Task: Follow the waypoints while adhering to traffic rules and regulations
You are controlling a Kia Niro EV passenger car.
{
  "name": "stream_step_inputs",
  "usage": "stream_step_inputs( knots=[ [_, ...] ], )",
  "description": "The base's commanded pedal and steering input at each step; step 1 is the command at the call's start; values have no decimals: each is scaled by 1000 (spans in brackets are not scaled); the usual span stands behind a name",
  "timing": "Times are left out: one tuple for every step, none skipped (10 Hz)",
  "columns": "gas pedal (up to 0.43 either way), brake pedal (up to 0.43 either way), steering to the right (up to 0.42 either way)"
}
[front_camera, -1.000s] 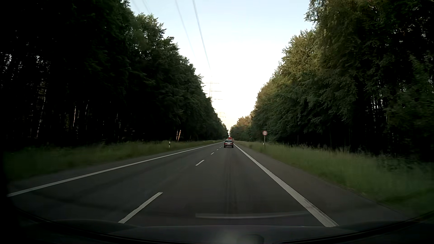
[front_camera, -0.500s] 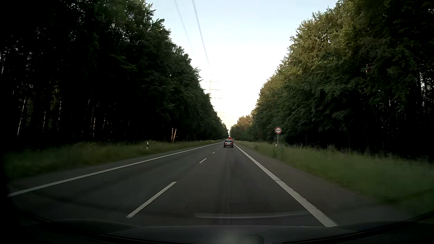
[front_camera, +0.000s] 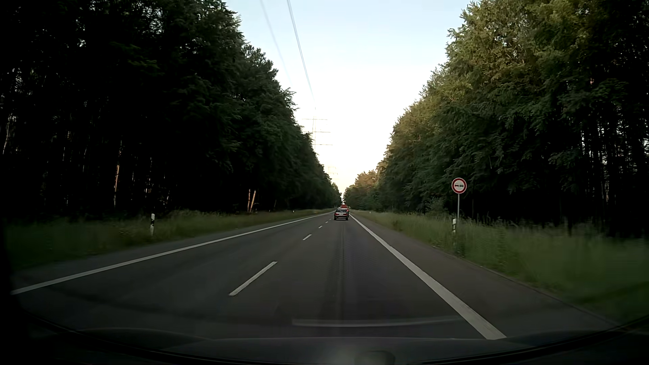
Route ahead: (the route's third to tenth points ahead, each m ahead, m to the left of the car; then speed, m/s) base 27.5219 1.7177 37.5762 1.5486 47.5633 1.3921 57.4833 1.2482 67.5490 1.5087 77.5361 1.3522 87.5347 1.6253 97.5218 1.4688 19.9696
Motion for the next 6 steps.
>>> stream_step_inputs(
  knots=[
    [47, 24, 2],
    [47, 24, 2],
    [47, 24, 2],
    [47, 18, 2],
    [47, 24, 2],
    [47, 24, 2]
  ],
)
